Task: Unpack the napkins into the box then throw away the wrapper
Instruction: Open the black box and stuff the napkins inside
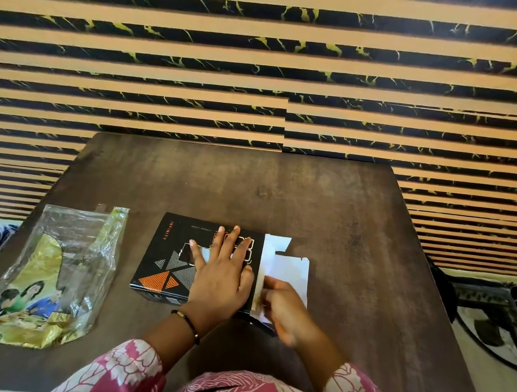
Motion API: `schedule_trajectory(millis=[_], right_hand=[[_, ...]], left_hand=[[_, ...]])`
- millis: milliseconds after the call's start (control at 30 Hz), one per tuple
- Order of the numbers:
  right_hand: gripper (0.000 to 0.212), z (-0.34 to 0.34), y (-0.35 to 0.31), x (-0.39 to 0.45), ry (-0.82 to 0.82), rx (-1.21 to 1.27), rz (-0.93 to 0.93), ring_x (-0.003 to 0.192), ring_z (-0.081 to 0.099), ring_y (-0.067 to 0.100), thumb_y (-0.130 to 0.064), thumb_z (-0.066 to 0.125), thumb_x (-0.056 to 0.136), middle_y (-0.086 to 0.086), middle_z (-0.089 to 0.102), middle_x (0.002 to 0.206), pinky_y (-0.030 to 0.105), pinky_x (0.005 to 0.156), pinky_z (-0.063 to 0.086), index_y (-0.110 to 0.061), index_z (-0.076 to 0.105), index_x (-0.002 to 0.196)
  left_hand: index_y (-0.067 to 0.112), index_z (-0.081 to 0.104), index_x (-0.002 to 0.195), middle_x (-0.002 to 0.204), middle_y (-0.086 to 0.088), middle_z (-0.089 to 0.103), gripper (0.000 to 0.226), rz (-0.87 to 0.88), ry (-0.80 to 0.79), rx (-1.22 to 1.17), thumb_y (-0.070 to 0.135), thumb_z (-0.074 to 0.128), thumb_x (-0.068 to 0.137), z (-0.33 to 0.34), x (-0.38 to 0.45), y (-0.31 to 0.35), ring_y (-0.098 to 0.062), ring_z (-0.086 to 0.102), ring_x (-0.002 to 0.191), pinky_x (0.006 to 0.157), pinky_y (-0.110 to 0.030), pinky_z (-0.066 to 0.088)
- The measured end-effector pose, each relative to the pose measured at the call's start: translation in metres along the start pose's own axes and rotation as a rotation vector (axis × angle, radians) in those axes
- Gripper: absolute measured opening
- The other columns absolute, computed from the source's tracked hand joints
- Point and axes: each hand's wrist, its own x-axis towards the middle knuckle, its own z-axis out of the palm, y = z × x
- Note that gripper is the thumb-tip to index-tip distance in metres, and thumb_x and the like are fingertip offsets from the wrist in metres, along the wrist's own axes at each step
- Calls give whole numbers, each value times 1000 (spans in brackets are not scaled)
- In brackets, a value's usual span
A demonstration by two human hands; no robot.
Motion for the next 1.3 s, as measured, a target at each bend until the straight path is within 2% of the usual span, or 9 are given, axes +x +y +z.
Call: schedule_trajectory(millis=[167, 367, 567, 700, 833, 933, 1067, 1200, 1300], right_hand=[[29, 15, 2, 6, -111, -22, 78, 100, 65, 23, -18, 37, 98, 8, 69, 106, 35, 93, 52, -13, 64, 110], [24, -7, 10, 29, 308, 19, -1, 90, 67, 23, -3, 47, 93, 12, 68, 104, 26, 72, 56, -10, 68, 101], [36, 22, -4, 17, -30, 160, 68, 125, 42, 48, -1, 33, 96, 35, 44, 134, 48, 100, 41, 11, 41, 129], [33, 16, -7, 23, -35, 258, 174, 121, 49, 42, -4, 38, 95, 27, 55, 125, 43, 93, 46, 3, 48, 126], [26, -1, -10, 32, 249, 203, 24, 87, 63, 27, 1, 41, 90, 20, 65, 107, 34, 76, 54, -10, 64, 89], [32, -18, -20, 39, 496, -7, -205, 86, 56, 16, 2, 45, 88, 2, 55, 114, 35, 81, 54, -19, 55, 110], [49, -28, -28, 48, 359, -274, -253, 87, 53, 12, 0, 44, 88, -2, 55, 114, 47, 92, 51, -31, 47, 126], [39, -22, -12, 42, 304, -477, -293, 89, 57, 14, 1, 39, 88, -4, 60, 102, 21, 73, 49, -22, 60, 113], [42, -7, 7, 31, 104, -446, -387, 116, 50, 12, 6, 40, 92, 1, 54, 125, 9, 92, 41, -9, 49, 130]], left_hand=[[25, 22, 144, 158, 0, 7, 75, 7, 1, 7, 49, 0, 76, 0, -2, -1, -20, -8, 145, 106, -59, -18], [23, 22, 144, 158, -2, 8, 75, 16, -5, 0, 48, 0, 76, -2, -3, 0, -21, -8, 145, 107, -59, -17], [24, 20, 145, 158, -1, 6, 76, 25, -25, 19, 49, 1, 76, -2, -3, -1, -22, -9, 145, 107, -61, -17], [24, 18, 145, 158, -1, 5, 75, 26, -33, 35, 50, 1, 76, -1, -1, -2, -22, -10, 145, 108, -63, -14], [24, 16, 145, 158, -1, 4, 74, 20, -33, 99, 51, 3, 78, 1, 1, -2, -22, -9, 145, 109, -63, -11], [25, 16, 145, 158, 0, 3, 74, 13, -31, 125, 53, 2, 78, 2, 1, -1, -22, -9, 145, 108, -60, -15], [26, 19, 144, 158, 0, 6, 72, 12, -10, 86, 52, 5, 79, 1, 2, -1, -21, -6, 145, 111, -53, -14], [29, 12, 145, 158, -2, 4, 64, -11, -32, 98, 47, 15, 84, 1, 4, 0, -23, -7, 145, 113, -57, -9], [44, 6, 142, 158, -2, -1, 63, 55, -50, 154, 46, 7, 80, 2, 5, 2, -31, -10, 144, 107, -66, -7]])
